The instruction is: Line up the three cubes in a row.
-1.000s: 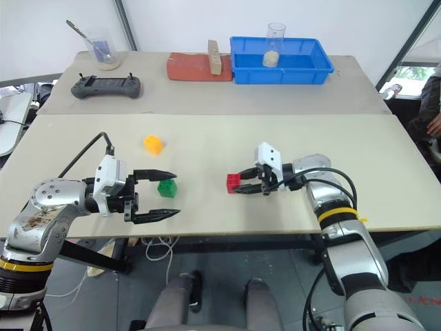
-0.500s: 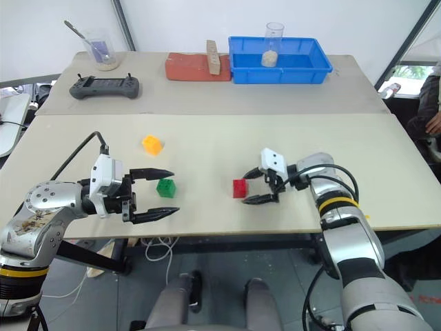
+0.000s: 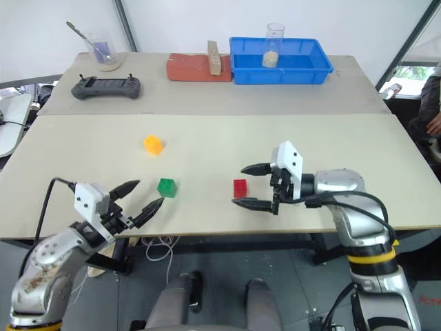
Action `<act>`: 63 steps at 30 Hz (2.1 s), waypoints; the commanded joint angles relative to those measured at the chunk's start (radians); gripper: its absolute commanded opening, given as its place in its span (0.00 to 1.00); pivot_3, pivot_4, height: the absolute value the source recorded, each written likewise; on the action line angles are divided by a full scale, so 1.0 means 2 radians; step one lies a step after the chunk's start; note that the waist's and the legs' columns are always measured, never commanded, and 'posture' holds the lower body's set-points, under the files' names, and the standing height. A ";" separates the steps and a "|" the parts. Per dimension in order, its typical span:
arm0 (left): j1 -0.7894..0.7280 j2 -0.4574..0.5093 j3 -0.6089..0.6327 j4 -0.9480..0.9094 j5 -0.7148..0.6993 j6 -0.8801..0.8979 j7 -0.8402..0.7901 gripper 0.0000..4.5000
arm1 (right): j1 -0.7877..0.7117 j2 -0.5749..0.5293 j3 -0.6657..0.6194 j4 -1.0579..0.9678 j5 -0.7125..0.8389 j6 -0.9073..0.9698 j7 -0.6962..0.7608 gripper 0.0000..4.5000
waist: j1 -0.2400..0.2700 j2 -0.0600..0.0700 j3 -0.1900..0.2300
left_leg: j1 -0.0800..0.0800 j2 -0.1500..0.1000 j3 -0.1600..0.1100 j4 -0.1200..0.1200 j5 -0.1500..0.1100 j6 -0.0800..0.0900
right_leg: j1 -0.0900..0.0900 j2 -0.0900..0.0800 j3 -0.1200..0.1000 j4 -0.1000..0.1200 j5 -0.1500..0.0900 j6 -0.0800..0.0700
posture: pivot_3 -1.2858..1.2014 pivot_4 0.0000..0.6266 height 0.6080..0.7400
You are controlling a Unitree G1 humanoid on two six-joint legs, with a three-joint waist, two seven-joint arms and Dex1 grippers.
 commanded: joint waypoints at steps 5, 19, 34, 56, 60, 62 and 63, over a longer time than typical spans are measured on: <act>-0.027 -0.088 -0.079 0.024 0.082 -0.038 0.102 1.00 | 0.014 -0.005 -0.011 -0.074 0.038 0.052 -0.060 0.99 | 0.008 0.000 0.000 | 0.000 -0.001 0.000 0.000 0.000 0.000 | 0.000 -0.001 -0.001 -0.002 0.000 0.000 | 0.52 0.24 1.00; -0.048 -0.136 -0.105 0.095 0.147 -0.089 0.172 0.61 | -0.003 -0.034 -0.024 -0.087 0.070 0.074 -0.090 1.00 | 0.006 -0.001 0.000 | -0.001 0.000 0.000 0.001 0.000 0.000 | 0.000 0.001 0.000 -0.001 0.001 0.001 | 0.52 0.24 1.00; -0.195 0.045 -0.097 0.163 -0.002 -0.044 -0.145 0.28 | 0.008 -0.090 -0.053 -0.083 0.088 0.061 -0.074 1.00 | 0.006 -0.001 0.000 | -0.001 0.000 0.000 0.001 0.000 0.000 | 0.000 0.001 0.000 -0.002 0.001 0.001 | 0.52 0.24 1.00; -0.461 -0.005 -0.183 0.643 0.097 -0.304 -0.414 0.28 | 0.044 -0.113 -0.077 -0.101 0.096 0.067 -0.095 1.00 | 0.006 -0.001 0.000 | -0.002 0.000 0.000 0.002 0.003 0.004 | 0.001 0.002 0.000 -0.002 0.002 0.004 | 0.52 0.24 1.00; -0.474 -0.007 -0.178 0.667 0.101 -0.317 -0.417 0.28 | 0.044 -0.114 -0.076 -0.104 0.100 0.070 -0.098 1.00 | 0.006 -0.001 0.000 | -0.002 0.000 0.000 0.002 0.003 0.004 | 0.001 0.002 0.000 -0.002 0.002 0.004 | 0.52 0.24 1.00; -0.476 -0.008 -0.175 0.672 0.102 -0.318 -0.420 0.28 | 0.041 -0.114 -0.074 -0.104 0.101 0.071 -0.100 1.00 | 0.006 -0.001 0.000 | -0.002 0.000 0.000 0.002 0.003 0.004 | 0.001 0.002 0.000 -0.002 0.002 0.004 | 0.52 0.24 1.00; -0.477 -0.009 -0.175 0.674 0.103 -0.319 -0.421 0.28 | 0.039 -0.113 -0.072 -0.104 0.101 0.071 -0.100 1.00 | 0.006 -0.001 0.000 | -0.002 0.000 0.000 0.002 0.003 0.004 | 0.001 0.002 0.000 -0.001 0.003 0.004 | 0.52 0.24 1.00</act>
